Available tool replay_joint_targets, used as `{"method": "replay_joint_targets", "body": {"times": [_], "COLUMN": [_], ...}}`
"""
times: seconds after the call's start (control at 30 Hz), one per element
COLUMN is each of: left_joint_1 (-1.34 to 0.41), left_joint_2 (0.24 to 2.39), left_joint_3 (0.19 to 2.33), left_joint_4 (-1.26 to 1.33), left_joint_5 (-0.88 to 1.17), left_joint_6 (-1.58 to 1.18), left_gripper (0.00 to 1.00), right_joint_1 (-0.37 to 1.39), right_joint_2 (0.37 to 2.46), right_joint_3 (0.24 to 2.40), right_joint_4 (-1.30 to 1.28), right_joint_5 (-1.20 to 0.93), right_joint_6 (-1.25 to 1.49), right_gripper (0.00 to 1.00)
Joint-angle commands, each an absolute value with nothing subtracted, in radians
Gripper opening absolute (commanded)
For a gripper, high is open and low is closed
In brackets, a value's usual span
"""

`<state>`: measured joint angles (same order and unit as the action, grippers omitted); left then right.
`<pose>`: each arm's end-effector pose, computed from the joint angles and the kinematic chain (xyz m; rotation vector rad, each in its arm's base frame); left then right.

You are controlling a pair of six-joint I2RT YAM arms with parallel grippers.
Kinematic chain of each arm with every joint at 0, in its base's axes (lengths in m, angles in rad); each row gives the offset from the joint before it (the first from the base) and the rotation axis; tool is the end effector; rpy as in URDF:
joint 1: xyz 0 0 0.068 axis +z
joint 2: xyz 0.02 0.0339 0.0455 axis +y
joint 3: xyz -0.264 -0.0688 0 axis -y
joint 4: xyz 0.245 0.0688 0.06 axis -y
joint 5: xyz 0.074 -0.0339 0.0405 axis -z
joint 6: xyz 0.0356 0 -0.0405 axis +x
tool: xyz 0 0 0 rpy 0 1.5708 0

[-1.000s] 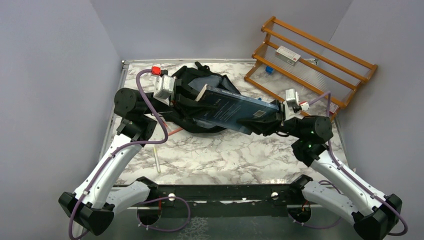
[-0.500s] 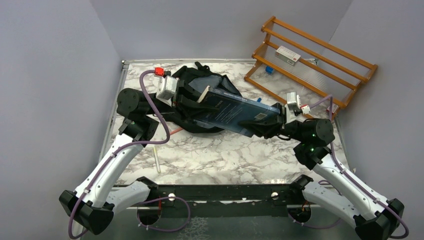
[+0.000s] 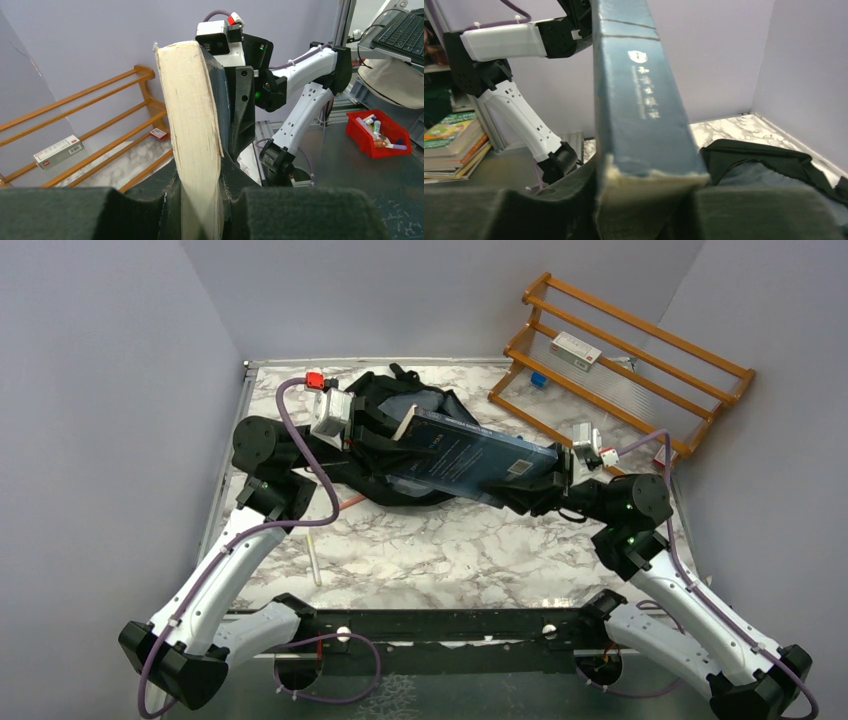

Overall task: Pack the student bag
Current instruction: Pick up the book from the center of the board.

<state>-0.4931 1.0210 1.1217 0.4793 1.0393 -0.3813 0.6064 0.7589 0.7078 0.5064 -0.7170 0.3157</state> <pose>0.1588 -0.1202 0.4734 1.0682 0.9015 -1.2495 0.1237 0.1143 0.3869 -0.8393 1.0248 1.1909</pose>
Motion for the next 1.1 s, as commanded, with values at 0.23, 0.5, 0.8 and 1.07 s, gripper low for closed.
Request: {"method": "replay_joint_targets", "body": {"times": [0.23,0.5,0.8,1.07], "left_joint_1": [-0.484,-0.483,-0.481,-0.477], "left_joint_2": [1.025,1.053,1.189,1.405], "left_joint_3": [1.110,1.080,1.229,1.305], "left_joint_4": [0.569,0.429,-0.044,-0.297], "left_joint_5": [0.916,0.801,0.442,0.071], "left_joint_6": [-0.371,-0.281,-0.115,0.018], "left_gripper": [0.18,0.67,0.81,0.81], "right_joint_1": [0.609,0.609,0.609,0.609], "right_joint_2": [0.727,0.704,0.885,1.136], "right_joint_3": [0.743,0.786,0.994,1.193], "right_joint_4": [0.416,0.186,-0.326,-0.546], "right_joint_5": [-0.558,-0.211,0.235,0.209], "right_joint_6": [0.361,0.378,0.448,0.443], "right_gripper": [0.01,0.01,0.01,0.01]}}
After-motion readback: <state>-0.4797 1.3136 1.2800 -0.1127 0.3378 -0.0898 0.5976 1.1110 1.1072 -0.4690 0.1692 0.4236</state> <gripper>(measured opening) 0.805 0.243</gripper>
